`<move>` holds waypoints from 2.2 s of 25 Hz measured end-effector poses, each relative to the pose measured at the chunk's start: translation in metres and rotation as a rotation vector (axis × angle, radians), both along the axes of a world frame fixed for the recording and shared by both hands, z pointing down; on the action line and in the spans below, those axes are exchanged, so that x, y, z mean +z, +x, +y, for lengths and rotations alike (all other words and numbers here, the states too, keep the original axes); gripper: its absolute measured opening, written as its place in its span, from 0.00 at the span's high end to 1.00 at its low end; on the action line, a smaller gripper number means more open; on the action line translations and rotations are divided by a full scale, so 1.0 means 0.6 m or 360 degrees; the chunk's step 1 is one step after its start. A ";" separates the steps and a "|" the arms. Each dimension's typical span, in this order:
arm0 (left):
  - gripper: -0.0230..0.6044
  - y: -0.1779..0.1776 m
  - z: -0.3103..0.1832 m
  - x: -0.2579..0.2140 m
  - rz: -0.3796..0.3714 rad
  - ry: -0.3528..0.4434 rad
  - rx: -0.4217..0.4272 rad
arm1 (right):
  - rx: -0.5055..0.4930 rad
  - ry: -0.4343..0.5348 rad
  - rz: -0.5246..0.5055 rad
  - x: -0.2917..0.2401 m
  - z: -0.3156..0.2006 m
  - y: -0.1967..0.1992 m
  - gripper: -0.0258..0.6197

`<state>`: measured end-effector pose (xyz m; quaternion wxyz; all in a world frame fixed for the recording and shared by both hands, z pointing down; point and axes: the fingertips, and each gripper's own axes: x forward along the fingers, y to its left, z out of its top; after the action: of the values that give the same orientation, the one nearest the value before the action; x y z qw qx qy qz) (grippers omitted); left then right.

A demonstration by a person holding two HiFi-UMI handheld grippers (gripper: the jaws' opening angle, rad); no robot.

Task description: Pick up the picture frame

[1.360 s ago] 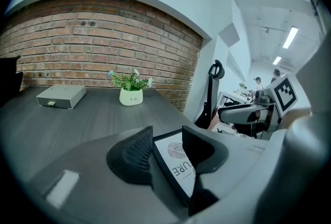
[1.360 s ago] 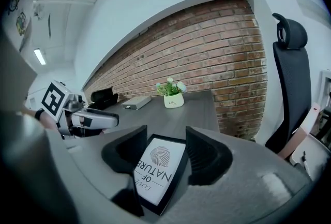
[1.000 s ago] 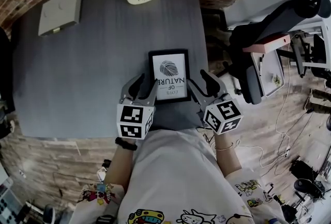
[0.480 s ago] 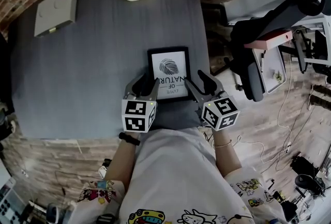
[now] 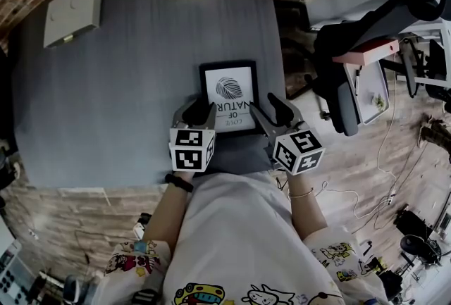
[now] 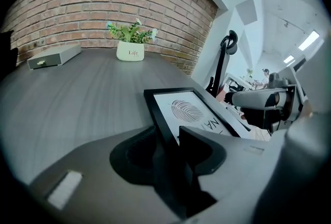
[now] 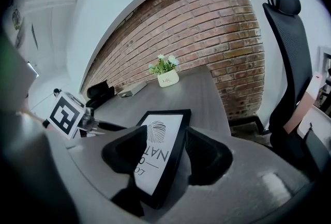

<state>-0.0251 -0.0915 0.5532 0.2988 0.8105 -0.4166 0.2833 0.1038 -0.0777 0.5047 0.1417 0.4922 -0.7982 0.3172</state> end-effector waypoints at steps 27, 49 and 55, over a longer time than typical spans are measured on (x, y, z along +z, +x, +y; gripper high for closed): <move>0.83 -0.023 -0.011 -0.003 0.0183 -0.0091 -0.0257 | -0.0011 -0.0208 -0.0099 0.034 0.007 -0.012 0.62; 0.83 -0.025 -0.014 -0.004 0.0273 -0.0153 -0.0291 | -0.0033 -0.0708 -0.0681 0.071 0.014 -0.021 0.68; 0.83 -0.024 -0.014 -0.003 0.0250 -0.0157 -0.0278 | -0.0052 -0.0817 -0.0961 0.061 0.009 -0.023 0.69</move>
<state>-0.0395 -0.1002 0.5515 0.3935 0.7751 -0.4466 0.2119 0.0899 -0.0721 0.5413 0.0241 0.3126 -0.7064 0.6345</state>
